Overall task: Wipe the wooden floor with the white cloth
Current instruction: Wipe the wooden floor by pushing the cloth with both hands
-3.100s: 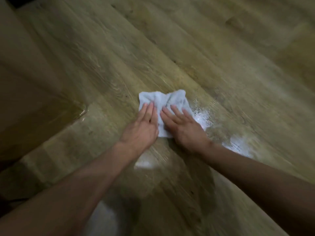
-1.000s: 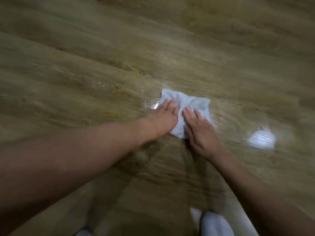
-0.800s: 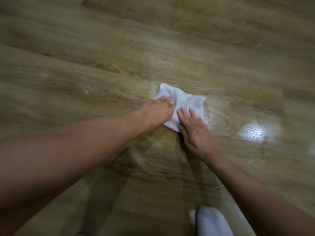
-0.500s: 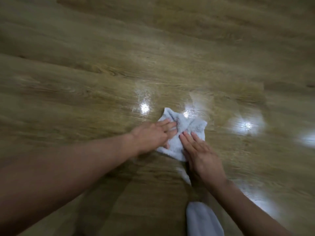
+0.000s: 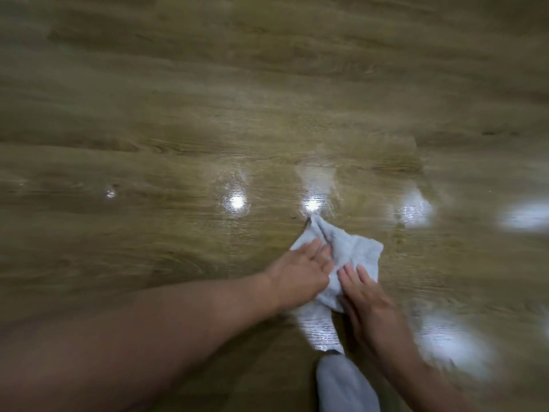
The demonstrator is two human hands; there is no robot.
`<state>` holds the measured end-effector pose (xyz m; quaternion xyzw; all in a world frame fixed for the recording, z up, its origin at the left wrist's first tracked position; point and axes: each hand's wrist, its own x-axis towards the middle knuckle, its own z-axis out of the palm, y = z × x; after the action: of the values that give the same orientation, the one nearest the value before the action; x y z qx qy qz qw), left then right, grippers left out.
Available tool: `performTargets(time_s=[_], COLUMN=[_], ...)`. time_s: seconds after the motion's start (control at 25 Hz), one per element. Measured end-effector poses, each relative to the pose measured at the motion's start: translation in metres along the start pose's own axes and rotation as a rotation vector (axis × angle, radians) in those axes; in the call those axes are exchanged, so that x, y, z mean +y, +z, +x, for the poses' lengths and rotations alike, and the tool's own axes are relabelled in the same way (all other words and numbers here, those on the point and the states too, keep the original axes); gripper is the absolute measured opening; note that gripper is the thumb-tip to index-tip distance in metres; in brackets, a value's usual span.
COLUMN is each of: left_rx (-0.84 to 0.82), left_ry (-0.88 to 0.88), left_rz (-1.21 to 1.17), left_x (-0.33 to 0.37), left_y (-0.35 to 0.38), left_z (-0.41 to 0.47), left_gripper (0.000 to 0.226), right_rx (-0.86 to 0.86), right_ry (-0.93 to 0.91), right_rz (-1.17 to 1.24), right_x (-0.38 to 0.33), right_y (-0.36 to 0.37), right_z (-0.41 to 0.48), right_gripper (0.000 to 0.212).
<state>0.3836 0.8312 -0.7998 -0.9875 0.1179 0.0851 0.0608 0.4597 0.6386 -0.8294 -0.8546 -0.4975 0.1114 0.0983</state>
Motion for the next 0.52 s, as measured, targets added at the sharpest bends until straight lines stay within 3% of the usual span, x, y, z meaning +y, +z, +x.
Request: performTargets(time_s=[0.12,0.36,0.52], left_rx=[-0.098,-0.146,-0.072], left_ry=[0.068,-0.204,-0.047], left_rz=[-0.037,0.090,0.058], left_x=[-0.012,-0.069,-0.041], left_y=[-0.003,-0.021,-0.016], left_z=[0.023,0.075,0.037], left_gripper=[0.047,0.043,0.032], right_rx=[-0.020,-0.068,-0.032], right_ry=[0.023,0.148,0.143], right_rz=[0.008,0.098,0.166], right_x=[0.017,0.038,-0.001], right_y=[-0.008,-0.033,-0.010], right_z=[0.004,0.126,0.067], right_gripper=[0.038,0.050,0.049])
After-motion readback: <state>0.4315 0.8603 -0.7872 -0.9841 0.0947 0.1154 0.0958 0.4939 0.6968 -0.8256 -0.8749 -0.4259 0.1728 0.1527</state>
